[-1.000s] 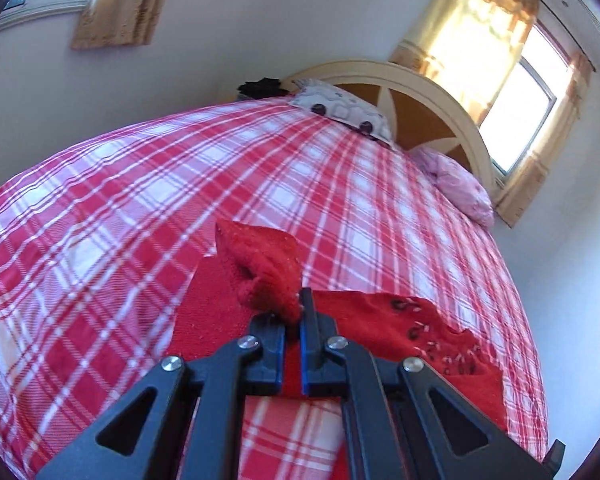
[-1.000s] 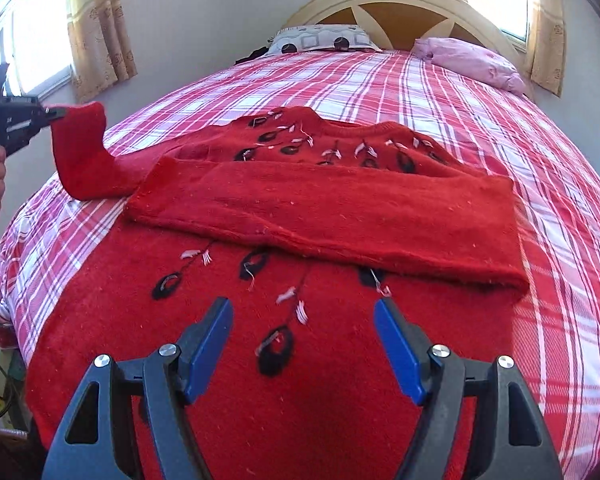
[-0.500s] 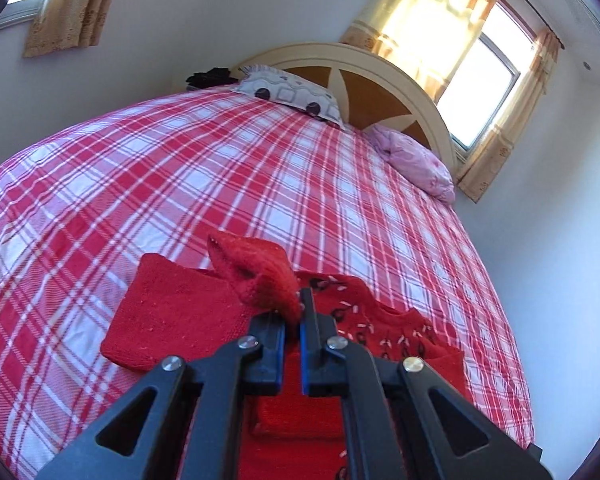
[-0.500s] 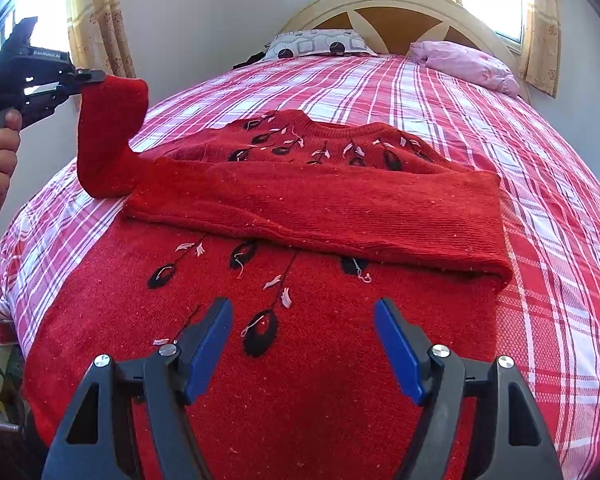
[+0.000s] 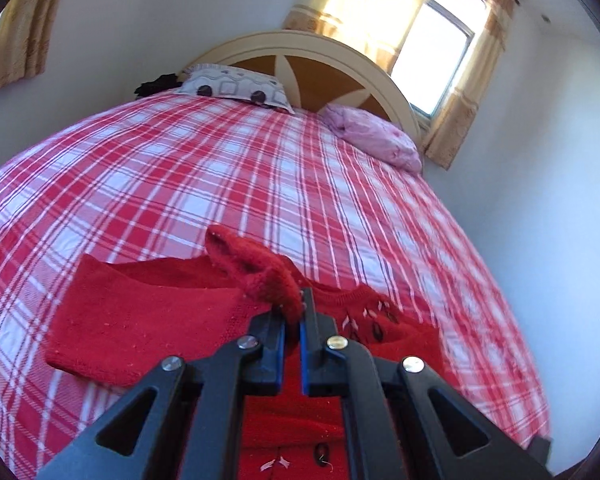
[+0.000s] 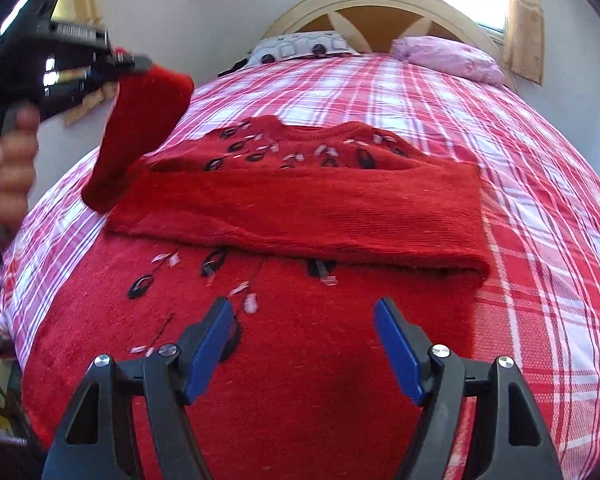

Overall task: Fold small clothes
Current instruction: 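Fold the held sleeve across the sweater and open the left gripper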

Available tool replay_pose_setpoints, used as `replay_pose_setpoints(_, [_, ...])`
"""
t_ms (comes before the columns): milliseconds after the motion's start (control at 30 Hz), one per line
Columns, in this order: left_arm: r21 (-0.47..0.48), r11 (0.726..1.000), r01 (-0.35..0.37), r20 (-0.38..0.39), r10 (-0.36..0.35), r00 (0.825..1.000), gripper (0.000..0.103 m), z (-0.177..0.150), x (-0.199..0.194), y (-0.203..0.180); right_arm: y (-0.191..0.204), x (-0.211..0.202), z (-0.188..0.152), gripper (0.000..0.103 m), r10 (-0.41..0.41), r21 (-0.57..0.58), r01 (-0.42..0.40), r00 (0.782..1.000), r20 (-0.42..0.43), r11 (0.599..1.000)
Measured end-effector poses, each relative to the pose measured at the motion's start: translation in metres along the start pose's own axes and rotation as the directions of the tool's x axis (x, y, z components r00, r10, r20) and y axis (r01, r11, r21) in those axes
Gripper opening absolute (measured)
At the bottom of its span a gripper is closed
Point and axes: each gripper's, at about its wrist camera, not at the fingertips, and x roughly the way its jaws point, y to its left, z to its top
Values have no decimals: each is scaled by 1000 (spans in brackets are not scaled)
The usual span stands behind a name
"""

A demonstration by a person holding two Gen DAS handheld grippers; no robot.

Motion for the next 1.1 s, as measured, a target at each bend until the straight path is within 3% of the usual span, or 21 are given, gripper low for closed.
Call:
replay_pose_setpoints(200, [151,986,-65,-105,81,991,5,-45,61,-38,-26,-2,2,74,-31,91,29,999,20,995])
replay_pose_setpoints(400, [203,978,-51,-213,95,972,11,-67,74,-40,-41,0,-1,74,-29,133,27,999,16,991])
replay_pose_setpoints(500, [266,963,-40,-182,91,979,46,-70,52,-37,-44,4,-4,74,-20,138,18,1000,9,990])
replay_pose_setpoints(533, [294,955,-52,-149,99,984,68,-70,41,-35,-44,4,-4,74,-18,136,16,1000,12,991])
replay_pose_setpoints(567, [313,947,-73,-106,111,988,80,-70,29,-31,-44,4,-4,74,-16,134,14,1000,14,991])
replay_pose_setpoints(700, [350,924,-154,-7,168,986,80,-68,-2,-3,-42,3,-1,74,5,128,-5,1000,4,992])
replay_pose_setpoints(767, [376,893,-245,23,255,967,80,-71,-9,19,-43,3,3,74,50,143,-50,999,5,988])
replay_pose_setpoints(867, [409,841,-353,13,381,924,80,-72,1,48,-38,3,13,74,110,163,-110,994,8,980])
replay_pose_setpoints(967, [334,865,-376,-82,424,902,80,-70,14,84,-30,9,28,74,182,200,-179,983,2,963])
replay_pose_setpoints(1033, [273,906,-324,-154,373,915,81,-69,20,100,-24,16,40,74,209,221,-205,978,2,953])
replay_pose_setpoints(1100, [262,915,-308,-159,356,921,81,-71,22,102,-19,24,52,74,214,228,-207,977,-7,952])
